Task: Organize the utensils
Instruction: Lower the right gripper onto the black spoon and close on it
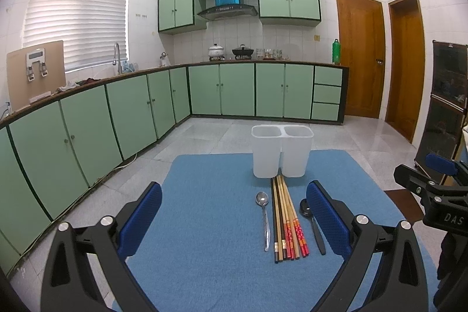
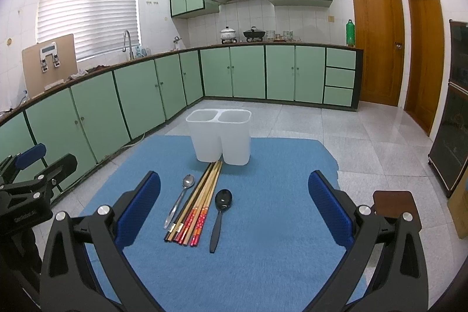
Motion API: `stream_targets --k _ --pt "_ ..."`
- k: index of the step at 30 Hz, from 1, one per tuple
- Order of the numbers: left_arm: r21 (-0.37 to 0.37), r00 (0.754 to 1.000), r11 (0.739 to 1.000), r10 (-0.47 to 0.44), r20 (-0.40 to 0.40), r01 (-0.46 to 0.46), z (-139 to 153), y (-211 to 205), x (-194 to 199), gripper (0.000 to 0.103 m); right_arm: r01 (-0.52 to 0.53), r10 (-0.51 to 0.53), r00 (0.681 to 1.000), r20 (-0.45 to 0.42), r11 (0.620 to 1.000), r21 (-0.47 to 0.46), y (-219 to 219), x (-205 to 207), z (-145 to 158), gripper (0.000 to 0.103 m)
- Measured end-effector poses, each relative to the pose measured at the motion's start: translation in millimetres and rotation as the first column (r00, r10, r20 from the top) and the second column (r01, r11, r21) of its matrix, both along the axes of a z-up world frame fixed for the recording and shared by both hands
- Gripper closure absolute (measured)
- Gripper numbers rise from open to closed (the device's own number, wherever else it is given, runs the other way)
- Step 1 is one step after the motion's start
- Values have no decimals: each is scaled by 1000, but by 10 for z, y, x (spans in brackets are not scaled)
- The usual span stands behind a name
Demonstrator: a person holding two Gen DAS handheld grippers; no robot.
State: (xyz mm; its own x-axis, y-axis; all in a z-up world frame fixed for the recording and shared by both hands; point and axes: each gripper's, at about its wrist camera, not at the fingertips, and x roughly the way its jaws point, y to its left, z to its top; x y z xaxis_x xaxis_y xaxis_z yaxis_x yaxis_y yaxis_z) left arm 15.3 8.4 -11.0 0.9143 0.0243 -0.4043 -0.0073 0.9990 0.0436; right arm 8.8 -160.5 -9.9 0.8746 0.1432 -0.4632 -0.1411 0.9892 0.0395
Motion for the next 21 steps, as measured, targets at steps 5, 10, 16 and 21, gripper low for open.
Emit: stream_targets --k 5,10,16,21 --pt "6 995 1000 26 -94 -25 -249 109 382 6 11 -13 995 -95 1000 -14 8 368 -269 5" --pt "17 977 999 54 -206 -51 -602 231 826 6 11 -18 980 -196 999 -35 55 778 -611 5" --pt "16 954 997 74 -292 -72 -963 328 1222 6 1 2 944 -330 1000 7 127 1271 -1006 20" --pt "4 939 996 85 -333 -89 -1129 395 1428 7 3 -6 914 -407 1000 -8 288 1533 -1273 28"
